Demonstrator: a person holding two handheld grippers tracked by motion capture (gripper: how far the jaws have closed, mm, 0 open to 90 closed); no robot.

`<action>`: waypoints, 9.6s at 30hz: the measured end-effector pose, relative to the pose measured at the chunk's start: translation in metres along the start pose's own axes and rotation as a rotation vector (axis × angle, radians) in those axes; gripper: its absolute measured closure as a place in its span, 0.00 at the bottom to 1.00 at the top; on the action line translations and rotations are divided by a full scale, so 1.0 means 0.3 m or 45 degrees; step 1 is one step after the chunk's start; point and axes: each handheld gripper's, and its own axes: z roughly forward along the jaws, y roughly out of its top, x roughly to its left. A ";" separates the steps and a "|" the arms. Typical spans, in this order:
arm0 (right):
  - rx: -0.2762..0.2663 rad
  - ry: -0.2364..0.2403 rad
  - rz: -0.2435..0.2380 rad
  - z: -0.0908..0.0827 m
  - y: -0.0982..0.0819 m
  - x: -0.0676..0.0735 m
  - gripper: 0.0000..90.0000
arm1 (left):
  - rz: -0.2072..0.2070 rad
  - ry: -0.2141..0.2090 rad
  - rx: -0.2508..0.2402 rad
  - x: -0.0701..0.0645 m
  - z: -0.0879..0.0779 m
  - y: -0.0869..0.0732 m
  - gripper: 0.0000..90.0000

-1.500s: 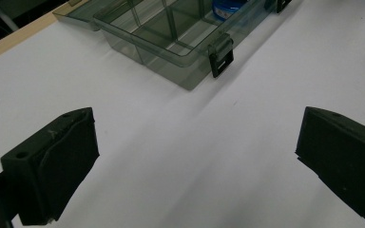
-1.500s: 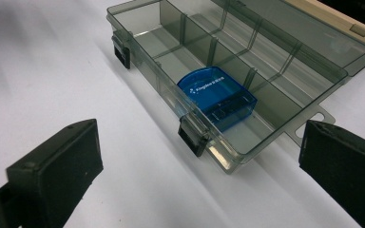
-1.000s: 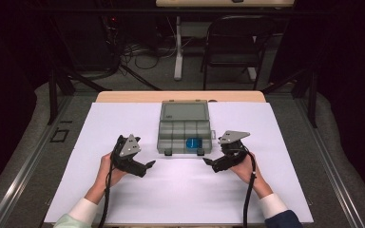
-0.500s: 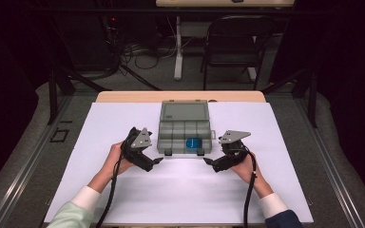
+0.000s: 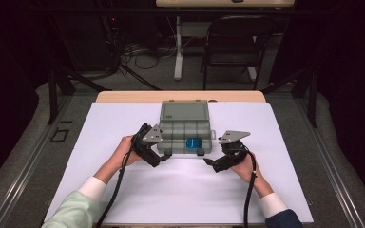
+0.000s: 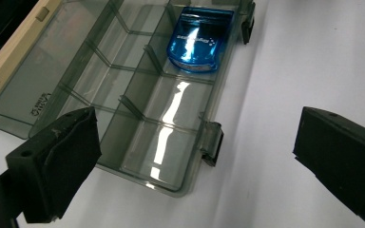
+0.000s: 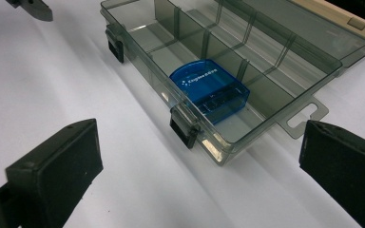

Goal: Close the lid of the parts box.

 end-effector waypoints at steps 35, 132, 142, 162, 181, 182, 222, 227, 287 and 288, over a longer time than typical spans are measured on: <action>0.019 0.012 0.003 0.009 -0.008 -0.008 0.00 | 0.199 -0.129 0.132 0.013 0.144 0.072 0.55; 0.177 -0.225 0.118 0.237 0.135 -0.395 1.00 | 0.348 -0.192 0.090 0.004 0.189 0.044 0.95; 0.255 -0.210 0.120 0.306 0.136 -0.430 1.00 | 0.348 -0.203 0.100 0.004 0.189 0.044 0.96; 0.255 -0.197 0.135 0.352 0.117 -0.445 1.00 | 0.386 -0.271 0.107 0.028 0.197 0.051 0.96; 0.195 -0.210 0.169 0.365 0.111 -0.460 1.00 | 0.423 -0.294 0.108 0.034 0.201 0.052 0.96; 0.194 -0.216 0.174 0.365 0.111 -0.461 1.00 | 0.425 -0.294 0.109 0.035 0.201 0.052 0.96; 0.028 -0.226 0.213 0.359 0.113 -0.467 1.00 | 0.454 -0.326 0.124 0.042 0.212 0.056 0.96; 0.004 -0.231 0.215 0.355 0.115 -0.466 1.00 | 0.452 -0.337 0.117 0.043 0.215 0.055 0.96; -0.190 -0.244 0.152 0.291 0.125 -0.439 1.00 | 0.443 -0.362 0.147 0.053 0.226 0.062 0.94; -0.187 -0.241 0.154 0.289 0.125 -0.439 1.00 | 0.443 -0.363 0.148 0.053 0.227 0.062 0.94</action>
